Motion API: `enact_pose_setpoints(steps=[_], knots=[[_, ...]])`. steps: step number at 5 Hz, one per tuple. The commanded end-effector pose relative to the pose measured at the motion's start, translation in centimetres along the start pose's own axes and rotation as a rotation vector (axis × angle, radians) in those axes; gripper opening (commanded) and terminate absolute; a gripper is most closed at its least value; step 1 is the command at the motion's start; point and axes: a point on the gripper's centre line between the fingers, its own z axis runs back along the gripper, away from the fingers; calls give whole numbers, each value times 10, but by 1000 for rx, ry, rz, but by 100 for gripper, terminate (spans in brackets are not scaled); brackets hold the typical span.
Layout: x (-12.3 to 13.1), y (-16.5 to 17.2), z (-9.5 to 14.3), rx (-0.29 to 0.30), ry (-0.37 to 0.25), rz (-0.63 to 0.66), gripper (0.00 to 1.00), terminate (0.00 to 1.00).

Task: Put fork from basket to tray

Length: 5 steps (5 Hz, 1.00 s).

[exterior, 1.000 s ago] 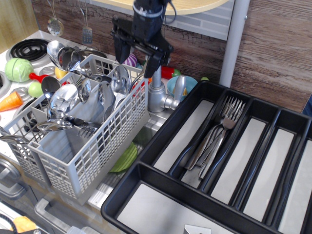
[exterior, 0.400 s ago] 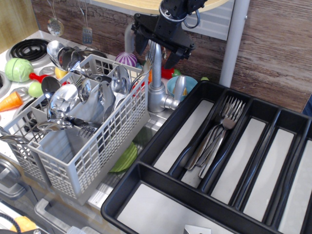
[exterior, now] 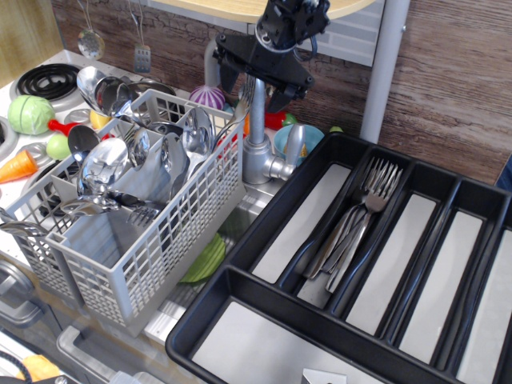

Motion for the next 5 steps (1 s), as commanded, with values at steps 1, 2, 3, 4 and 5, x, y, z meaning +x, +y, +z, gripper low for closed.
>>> enact_pose_setpoints(steps=[1, 2, 3, 4, 5], knots=[[23, 10, -4, 37, -42, 94, 0, 0], [21, 8, -3, 47, -30, 118, 0, 0], [17, 7, 5, 66, -20, 139, 0, 0], [11, 6, 21, 121, -37, 157, 0, 0], [5, 14, 38, 178, -74, 142, 0, 0]])
